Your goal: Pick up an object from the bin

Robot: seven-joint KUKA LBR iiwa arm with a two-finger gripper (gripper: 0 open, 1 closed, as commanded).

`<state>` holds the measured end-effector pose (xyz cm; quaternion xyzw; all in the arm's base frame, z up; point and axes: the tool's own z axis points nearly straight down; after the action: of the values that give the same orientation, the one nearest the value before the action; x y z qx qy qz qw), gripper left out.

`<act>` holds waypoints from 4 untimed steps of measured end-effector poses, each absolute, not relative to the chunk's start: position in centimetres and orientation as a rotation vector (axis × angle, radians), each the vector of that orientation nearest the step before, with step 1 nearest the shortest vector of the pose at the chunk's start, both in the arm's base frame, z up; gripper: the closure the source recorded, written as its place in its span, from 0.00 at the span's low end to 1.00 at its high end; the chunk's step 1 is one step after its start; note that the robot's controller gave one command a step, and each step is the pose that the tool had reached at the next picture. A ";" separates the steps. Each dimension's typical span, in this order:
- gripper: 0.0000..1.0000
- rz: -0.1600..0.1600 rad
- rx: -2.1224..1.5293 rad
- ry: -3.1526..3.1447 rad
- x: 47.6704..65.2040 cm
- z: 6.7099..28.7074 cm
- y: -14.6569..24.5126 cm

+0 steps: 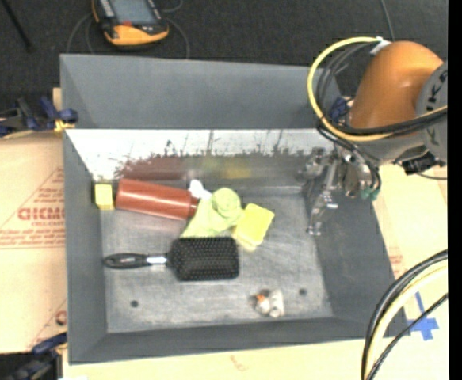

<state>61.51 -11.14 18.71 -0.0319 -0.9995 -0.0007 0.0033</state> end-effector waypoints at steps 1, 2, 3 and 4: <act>0.00 0.000 0.036 -3.151 62.2 20.3 -8.3; 0.00 0.001 0.086 -3.145 62.6 18.9 -7.6; 0.00 0.000 -0.019 -3.146 62.0 17.3 -5.6; 0.00 0.002 0.286 -3.135 62.8 14.0 -4.4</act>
Offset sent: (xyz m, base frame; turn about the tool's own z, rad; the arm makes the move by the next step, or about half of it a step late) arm 0.0156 0.0509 -0.0089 -0.0211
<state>62.80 -4.45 14.02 0.0908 -0.9959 0.0007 -0.0032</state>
